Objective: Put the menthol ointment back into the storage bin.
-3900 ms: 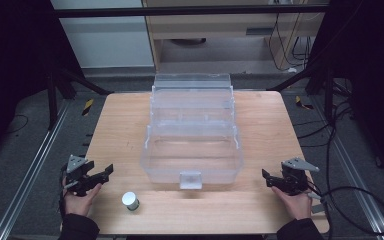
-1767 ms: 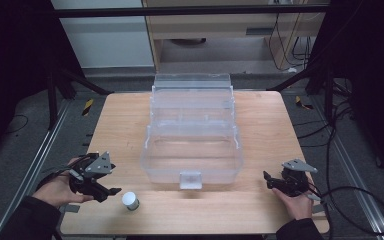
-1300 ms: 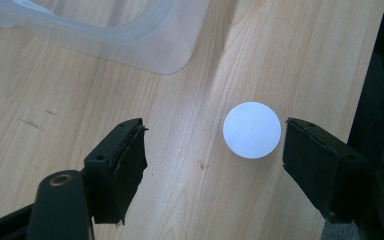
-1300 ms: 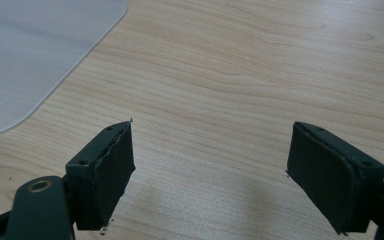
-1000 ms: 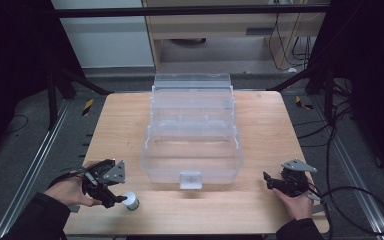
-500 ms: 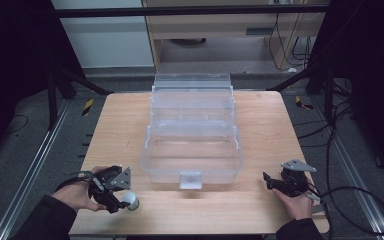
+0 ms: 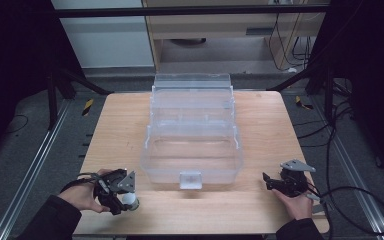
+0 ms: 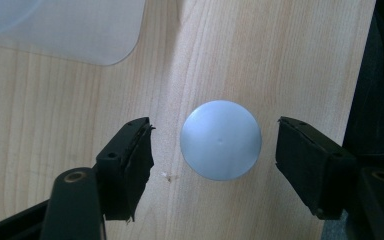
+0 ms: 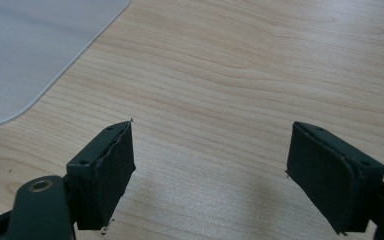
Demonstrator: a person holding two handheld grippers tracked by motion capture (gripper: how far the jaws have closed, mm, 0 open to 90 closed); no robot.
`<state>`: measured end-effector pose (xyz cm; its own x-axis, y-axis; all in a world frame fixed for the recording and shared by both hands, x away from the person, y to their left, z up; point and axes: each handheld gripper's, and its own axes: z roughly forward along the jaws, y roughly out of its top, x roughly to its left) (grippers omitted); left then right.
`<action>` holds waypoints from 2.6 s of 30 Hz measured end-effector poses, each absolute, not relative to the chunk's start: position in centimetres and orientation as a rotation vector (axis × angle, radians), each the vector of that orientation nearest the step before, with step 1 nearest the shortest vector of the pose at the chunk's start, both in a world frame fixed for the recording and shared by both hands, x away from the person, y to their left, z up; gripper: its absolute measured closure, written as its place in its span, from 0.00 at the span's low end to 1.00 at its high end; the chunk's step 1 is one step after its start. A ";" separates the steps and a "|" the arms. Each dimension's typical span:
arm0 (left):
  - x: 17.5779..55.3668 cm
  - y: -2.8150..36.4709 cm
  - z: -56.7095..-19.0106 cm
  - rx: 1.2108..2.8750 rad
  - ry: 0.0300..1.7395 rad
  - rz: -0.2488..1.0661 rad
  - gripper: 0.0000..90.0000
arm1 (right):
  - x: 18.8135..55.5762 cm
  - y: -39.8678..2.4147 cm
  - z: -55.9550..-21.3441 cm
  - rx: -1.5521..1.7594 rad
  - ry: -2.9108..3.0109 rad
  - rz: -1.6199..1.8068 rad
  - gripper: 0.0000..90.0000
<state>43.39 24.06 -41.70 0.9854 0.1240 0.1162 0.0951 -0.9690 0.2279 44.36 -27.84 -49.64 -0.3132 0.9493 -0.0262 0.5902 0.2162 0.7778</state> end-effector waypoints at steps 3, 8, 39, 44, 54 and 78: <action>43.6 23.9 -42.0 2.919 0.158 0.176 0.37 | 44.4 -27.8 -49.7 1.413 1.991 0.921 0.21; 43.7 23.7 -42.2 2.929 0.155 0.165 0.41 | 44.4 -27.8 -49.7 1.415 1.995 0.922 0.21; 44.3 22.9 -42.8 2.982 0.173 0.085 0.55 | 44.4 -27.8 -49.8 1.410 2.004 0.915 0.21; 44.3 23.0 -41.9 2.974 0.180 0.089 0.55 | 44.4 -27.8 -49.8 1.410 2.009 0.912 0.21; 44.5 24.2 -39.2 2.949 0.240 0.122 0.56 | 44.4 -27.7 -49.9 1.402 2.015 0.903 0.22; 45.2 25.9 -34.0 2.854 0.377 0.204 0.56 | 44.4 -27.8 -49.8 1.401 2.016 0.901 0.22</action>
<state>45.23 25.89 -34.05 0.9565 0.2723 0.1045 0.2365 -0.9338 0.2685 44.43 -27.77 -49.80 -0.3297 0.9431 -0.0431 0.5966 0.2436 0.7647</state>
